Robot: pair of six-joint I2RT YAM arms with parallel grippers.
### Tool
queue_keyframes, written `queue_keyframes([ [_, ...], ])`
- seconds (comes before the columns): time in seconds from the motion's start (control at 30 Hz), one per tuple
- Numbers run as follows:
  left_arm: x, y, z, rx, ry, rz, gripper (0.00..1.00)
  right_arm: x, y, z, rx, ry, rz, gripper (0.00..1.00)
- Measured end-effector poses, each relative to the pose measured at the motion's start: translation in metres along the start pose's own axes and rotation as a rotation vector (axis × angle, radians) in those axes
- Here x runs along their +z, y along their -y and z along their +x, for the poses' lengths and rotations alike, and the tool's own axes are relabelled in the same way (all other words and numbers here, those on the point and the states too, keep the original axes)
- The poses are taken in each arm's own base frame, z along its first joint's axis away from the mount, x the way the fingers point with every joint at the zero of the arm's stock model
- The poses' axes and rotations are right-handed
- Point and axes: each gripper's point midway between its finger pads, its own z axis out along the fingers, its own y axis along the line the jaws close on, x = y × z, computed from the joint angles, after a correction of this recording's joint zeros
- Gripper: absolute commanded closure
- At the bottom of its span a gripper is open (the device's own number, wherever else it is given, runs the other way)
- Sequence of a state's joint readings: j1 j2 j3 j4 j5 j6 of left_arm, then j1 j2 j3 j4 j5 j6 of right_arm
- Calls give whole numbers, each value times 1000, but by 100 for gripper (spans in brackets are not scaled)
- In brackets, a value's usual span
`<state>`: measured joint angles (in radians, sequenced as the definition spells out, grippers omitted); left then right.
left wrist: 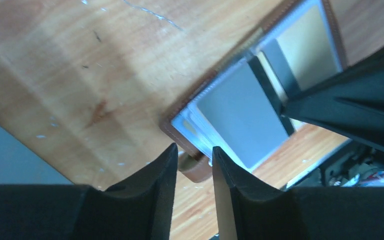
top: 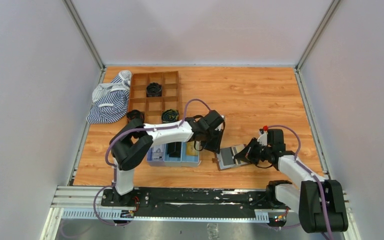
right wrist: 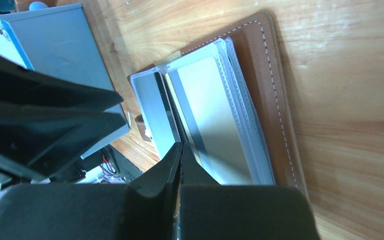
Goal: Take the credit cards out of the card holder
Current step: Remove the credit card from the card holder.
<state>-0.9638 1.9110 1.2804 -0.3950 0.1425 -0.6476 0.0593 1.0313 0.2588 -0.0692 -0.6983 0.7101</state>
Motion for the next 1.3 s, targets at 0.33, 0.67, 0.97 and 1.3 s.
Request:
queue_keyframes([
  [0.33, -2, 24, 12, -25, 30, 50, 53, 1, 2, 2, 19, -3, 7, 100],
  [0.67, 3, 28, 21, -91, 22, 70, 53, -2, 6, 5, 15, 8, 17, 72],
  [0.97, 16, 24, 20, -99, 12, 26, 72, -6, -2, -14, -41, 34, 56, 68],
  [1.3, 34, 29, -21, -14, 33, 9, 72, -7, 9, 2, -12, 21, 66, 70],
])
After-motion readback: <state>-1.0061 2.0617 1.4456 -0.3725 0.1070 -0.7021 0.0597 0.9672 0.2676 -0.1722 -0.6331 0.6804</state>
